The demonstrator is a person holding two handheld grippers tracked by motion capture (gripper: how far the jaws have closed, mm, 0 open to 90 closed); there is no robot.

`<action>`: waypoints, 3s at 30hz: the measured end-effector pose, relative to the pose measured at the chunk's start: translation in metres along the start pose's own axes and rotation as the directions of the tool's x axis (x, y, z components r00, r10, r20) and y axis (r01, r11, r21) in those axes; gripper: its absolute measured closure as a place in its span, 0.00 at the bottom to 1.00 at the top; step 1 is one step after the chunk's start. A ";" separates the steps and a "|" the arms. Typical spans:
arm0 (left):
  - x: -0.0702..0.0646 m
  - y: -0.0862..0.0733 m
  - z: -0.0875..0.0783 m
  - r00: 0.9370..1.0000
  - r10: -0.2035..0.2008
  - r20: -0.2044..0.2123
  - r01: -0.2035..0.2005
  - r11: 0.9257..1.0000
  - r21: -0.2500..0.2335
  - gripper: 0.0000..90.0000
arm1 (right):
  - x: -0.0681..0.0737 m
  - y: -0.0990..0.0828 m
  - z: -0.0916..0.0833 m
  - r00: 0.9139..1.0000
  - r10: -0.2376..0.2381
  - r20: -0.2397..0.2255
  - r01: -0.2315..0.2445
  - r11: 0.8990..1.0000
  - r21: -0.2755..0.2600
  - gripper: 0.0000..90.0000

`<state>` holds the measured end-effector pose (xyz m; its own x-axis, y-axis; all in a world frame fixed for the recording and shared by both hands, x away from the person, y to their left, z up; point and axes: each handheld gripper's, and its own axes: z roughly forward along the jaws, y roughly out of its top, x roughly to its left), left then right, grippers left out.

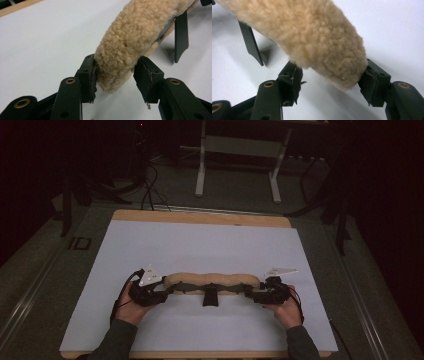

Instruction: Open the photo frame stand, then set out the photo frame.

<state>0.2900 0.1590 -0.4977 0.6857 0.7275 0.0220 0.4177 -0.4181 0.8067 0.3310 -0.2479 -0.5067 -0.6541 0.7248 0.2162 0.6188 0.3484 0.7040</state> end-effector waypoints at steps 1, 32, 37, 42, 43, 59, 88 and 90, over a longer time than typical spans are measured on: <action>0.000 0.000 0.000 1.000 0.000 0.001 0.000 1.000 0.001 0.60 | 0.000 -0.001 0.000 1.000 0.001 -0.001 -0.001 1.000 0.002 0.44; 0.000 -0.016 -0.015 0.997 -0.059 0.040 0.062 0.995 -0.074 0.57 | 0.001 -0.013 -0.002 0.999 -0.010 0.049 0.009 1.000 0.019 0.42; 0.007 -0.017 -0.024 0.995 -0.068 0.079 0.076 0.991 -0.112 0.55 | 0.001 -0.013 -0.005 0.998 0.002 0.068 -0.003 1.000 0.020 0.43; 0.014 -0.019 -0.031 0.990 -0.095 0.105 0.109 0.984 -0.139 0.54 | 0.002 -0.011 -0.007 0.998 0.012 0.061 -0.013 1.000 0.007 0.45; 0.014 -0.019 -0.032 0.990 -0.098 0.104 0.113 0.983 -0.147 0.54 | 0.002 -0.011 -0.008 0.998 0.011 0.054 -0.011 1.000 0.001 0.44; 0.031 -0.022 -0.049 0.978 -0.186 0.098 0.204 0.948 -0.244 0.54 | 0.004 -0.011 -0.010 0.999 -0.003 0.037 0.003 1.000 0.016 0.28; 0.035 -0.019 -0.039 0.964 -0.263 0.035 0.263 0.936 -0.232 0.76 | 0.003 -0.016 -0.017 0.999 -0.008 -0.033 0.011 0.995 0.097 0.79; 0.033 -0.018 -0.035 0.966 -0.257 0.013 0.254 0.943 -0.214 0.81 | 0.004 -0.016 -0.017 0.999 -0.011 -0.031 0.014 0.995 0.098 0.84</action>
<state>0.2844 0.2096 -0.4908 0.5630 0.8034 -0.1939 0.4402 -0.0930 0.8931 0.3114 -0.2604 -0.5059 -0.6744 0.7019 0.2293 0.6492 0.4156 0.6371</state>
